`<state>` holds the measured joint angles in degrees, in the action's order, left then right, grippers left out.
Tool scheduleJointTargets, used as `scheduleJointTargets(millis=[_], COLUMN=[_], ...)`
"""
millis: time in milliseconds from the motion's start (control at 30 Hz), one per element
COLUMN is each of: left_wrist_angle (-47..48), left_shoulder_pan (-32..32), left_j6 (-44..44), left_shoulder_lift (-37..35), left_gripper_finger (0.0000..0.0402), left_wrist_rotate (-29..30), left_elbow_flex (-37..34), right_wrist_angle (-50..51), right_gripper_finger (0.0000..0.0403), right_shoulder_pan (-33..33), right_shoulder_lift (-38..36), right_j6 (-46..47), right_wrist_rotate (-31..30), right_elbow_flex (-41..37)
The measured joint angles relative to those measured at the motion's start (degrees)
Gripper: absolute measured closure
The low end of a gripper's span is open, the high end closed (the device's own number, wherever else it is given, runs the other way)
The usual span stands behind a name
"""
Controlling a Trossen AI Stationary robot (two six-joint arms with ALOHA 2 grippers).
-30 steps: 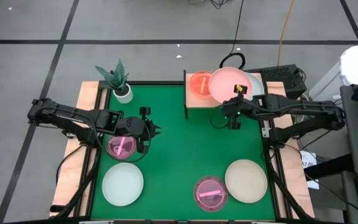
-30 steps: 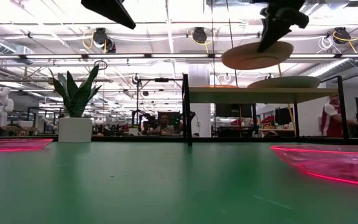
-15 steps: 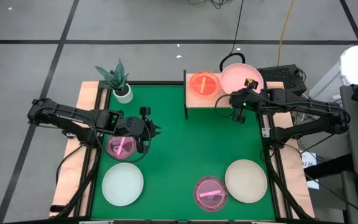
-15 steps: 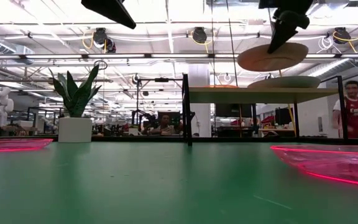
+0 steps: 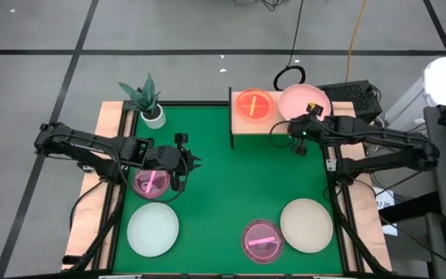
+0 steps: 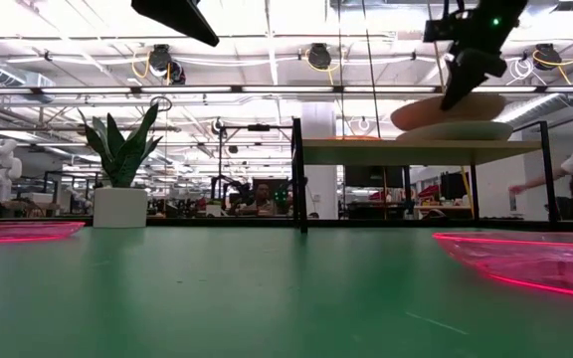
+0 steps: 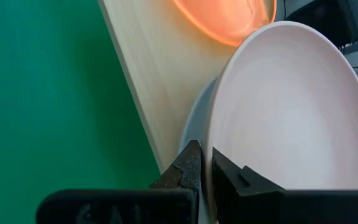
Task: Place and stack plates onto a shelf
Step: Stack the large pink plate on top of the large gray plate on the shelf
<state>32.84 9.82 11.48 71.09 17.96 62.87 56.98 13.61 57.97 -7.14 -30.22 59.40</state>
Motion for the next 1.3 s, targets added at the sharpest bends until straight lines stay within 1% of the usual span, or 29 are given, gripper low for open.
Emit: scheduleJointTargets(millis=[400,867,967,1300], left_wrist_angle=[-0.11,-0.13,-0.13,-0.13], left_shoulder_pan=[0.02,0.00,0.00,0.00], left_j6=[0.44,0.46,0.46,0.42], left_shoulder_lift=[0.00,0.00,0.00,0.00], left_gripper_finger=[0.0323,0.0323,0.0323,0.0323], left_wrist_rotate=[0.00,0.00,0.00,0.00], left_elbow_flex=[-0.02,-0.04,-0.04,-0.04], right_wrist_angle=[-6.08,-6.63,-6.63,-6.66], right_gripper_finger=[0.0398,0.0397,0.0387,0.0325], right_shoulder_pan=[2.62,2.58,2.58,2.45], right_shoulder_lift=[-3.76,-3.82,-3.82,-4.35], right_j6=[-2.50,-2.38,-1.98,-1.12], right_wrist_rotate=[0.09,0.25,0.25,0.08], right_elbow_flex=[-6.37,-6.97,-6.97,-6.97])
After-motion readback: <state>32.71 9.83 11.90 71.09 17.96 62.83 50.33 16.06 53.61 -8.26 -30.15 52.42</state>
